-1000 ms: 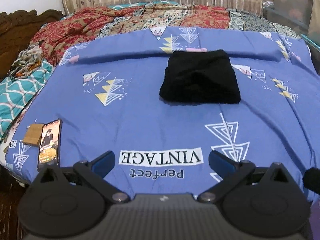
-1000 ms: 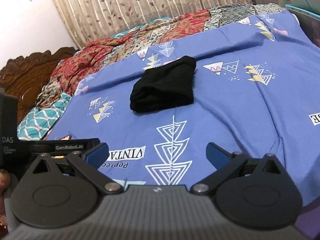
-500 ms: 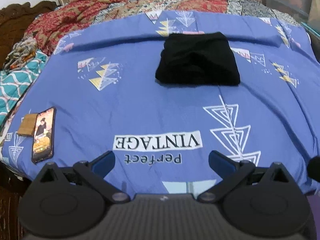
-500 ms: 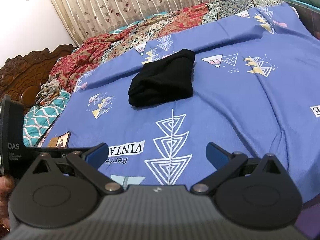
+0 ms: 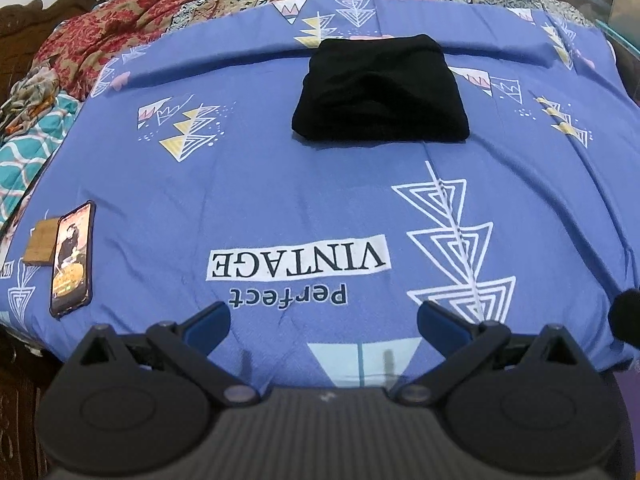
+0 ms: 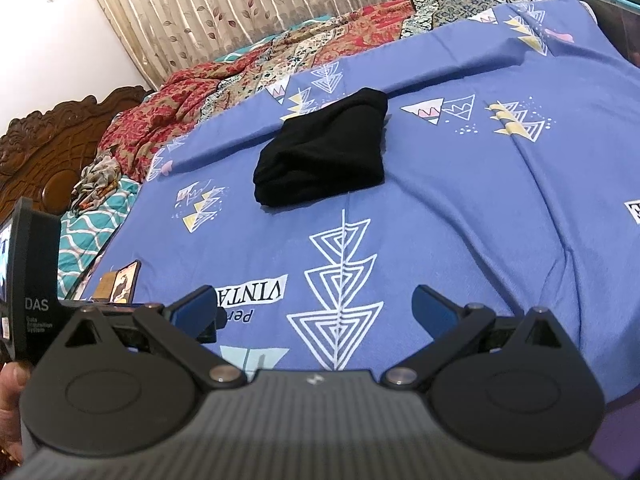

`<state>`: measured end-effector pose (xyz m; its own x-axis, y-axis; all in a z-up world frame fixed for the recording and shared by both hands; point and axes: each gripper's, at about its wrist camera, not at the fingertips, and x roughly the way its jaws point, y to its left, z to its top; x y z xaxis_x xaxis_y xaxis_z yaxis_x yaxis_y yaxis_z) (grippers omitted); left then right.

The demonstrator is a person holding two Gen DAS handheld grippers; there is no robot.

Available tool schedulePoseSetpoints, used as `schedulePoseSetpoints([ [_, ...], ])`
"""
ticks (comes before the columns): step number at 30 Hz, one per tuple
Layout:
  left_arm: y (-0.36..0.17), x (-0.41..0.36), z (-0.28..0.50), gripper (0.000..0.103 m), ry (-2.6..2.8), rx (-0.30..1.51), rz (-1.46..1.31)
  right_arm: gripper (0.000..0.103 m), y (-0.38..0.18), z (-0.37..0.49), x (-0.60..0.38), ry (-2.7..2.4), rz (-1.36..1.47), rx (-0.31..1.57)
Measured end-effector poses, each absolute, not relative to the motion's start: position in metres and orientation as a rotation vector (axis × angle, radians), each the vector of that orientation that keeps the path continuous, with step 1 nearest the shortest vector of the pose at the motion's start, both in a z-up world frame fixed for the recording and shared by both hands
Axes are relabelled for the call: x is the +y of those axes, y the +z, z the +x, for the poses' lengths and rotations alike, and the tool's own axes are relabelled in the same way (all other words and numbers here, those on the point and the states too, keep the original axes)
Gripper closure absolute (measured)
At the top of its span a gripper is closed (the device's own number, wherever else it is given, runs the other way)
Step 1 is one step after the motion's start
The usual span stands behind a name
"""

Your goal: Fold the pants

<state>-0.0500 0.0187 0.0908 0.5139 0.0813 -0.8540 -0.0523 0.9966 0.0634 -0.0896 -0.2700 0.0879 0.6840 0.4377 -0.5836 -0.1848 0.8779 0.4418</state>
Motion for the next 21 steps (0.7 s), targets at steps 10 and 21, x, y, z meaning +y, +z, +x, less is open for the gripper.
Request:
schedulePoseSetpoints([
  [10, 0.0864, 0.0164, -0.0472, 0.000, 0.068, 1.045, 0.042, 0.000, 0.0845, -0.0857, -0.2718, 0.364, 0.366, 0.756],
  [21, 0.0847, 0.0117, -0.0485, 0.000, 0.047, 1.038, 0.059, 0.000, 0.0812, -0.0841, -0.2729, 0.363, 0.370, 0.769],
])
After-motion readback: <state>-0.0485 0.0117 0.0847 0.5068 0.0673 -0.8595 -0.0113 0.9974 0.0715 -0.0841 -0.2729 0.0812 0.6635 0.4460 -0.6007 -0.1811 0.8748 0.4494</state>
